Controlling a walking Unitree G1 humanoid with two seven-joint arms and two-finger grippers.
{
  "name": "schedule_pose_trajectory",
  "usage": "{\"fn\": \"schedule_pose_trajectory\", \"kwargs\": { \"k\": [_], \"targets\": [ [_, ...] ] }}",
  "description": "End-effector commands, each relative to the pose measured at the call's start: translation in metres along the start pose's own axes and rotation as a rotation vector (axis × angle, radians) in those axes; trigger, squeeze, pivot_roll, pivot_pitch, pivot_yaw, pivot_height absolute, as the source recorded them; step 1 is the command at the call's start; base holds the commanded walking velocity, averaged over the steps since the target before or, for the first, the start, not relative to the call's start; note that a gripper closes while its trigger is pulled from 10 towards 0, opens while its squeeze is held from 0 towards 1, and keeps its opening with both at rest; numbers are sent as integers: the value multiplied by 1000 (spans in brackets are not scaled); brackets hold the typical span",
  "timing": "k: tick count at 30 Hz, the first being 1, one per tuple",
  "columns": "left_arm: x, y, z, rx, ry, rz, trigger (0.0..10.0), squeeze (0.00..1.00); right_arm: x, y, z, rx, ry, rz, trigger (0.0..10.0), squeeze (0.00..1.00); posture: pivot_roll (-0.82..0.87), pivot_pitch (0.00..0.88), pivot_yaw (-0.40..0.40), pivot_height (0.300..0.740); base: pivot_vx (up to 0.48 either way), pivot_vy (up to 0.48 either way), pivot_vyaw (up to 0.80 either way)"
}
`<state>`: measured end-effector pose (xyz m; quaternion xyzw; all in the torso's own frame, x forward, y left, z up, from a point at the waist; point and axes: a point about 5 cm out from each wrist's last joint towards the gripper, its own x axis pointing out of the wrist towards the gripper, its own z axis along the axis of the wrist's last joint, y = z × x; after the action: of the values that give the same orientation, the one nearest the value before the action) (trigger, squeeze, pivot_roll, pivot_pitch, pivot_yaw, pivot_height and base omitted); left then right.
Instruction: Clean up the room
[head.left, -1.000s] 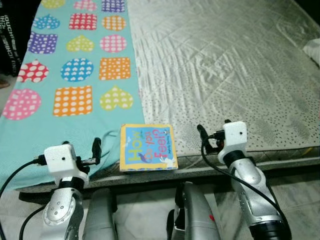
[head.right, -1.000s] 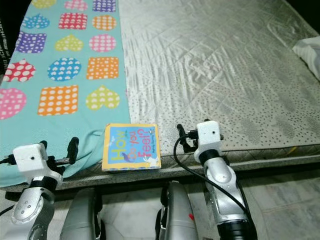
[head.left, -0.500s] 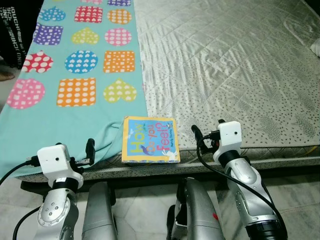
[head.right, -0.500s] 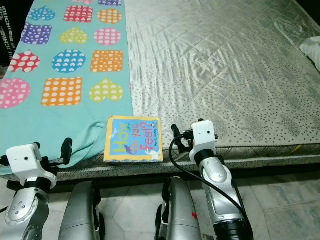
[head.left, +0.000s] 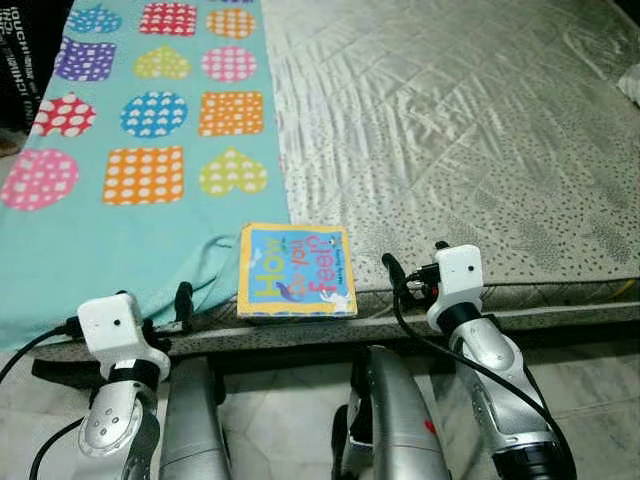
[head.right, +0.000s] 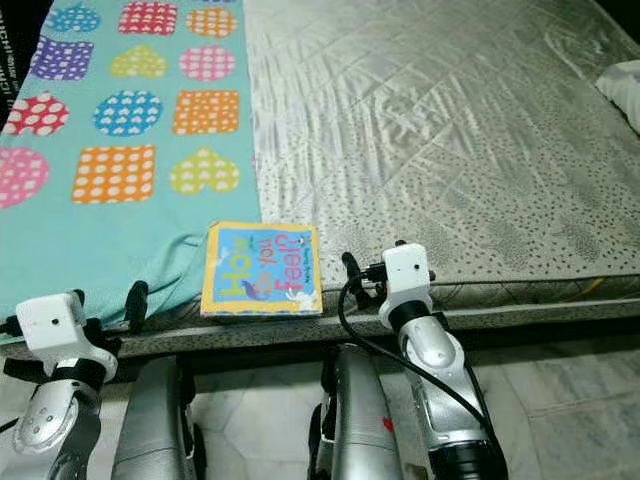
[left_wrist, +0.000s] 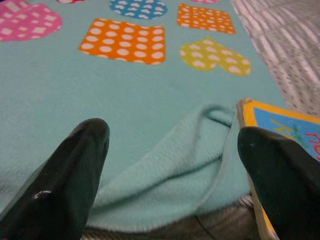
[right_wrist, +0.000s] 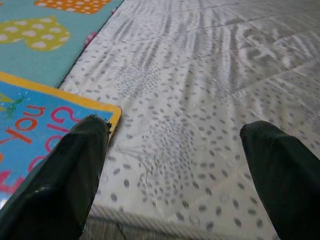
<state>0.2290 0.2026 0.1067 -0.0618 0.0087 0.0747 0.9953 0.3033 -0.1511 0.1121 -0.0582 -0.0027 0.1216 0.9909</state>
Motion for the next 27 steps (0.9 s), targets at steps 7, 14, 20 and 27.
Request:
{"fn": "schedule_pose_trajectory", "kwargs": {
  "k": [7, 14, 20, 27],
  "targets": [
    [-2, 2, 0, -5, 6, 13, 10000, 0, -1, -3, 0, -14, 6, -3, 10000, 0, 67, 292, -109, 545, 159, 0, 0],
    [0, 3, 3, -2, 4, 35, 10000, 0, 0, -3, 1, -27, 2, 2, 10000, 0, 65, 295, -109, 545, 0, 0, 0],
    [14, 1, 9, 8, 1, 58, 10000, 0, -1, -2, 1, -45, 3, 13, 10000, 0, 58, 296, -114, 545, 0, 0, 718],
    [15, 1, 1, -4, 52, 66, 10000, 0, -2, -6, 3, -47, 2, 2, 10000, 0, 43, 300, -116, 545, 0, 0, 0]
  ]
}}
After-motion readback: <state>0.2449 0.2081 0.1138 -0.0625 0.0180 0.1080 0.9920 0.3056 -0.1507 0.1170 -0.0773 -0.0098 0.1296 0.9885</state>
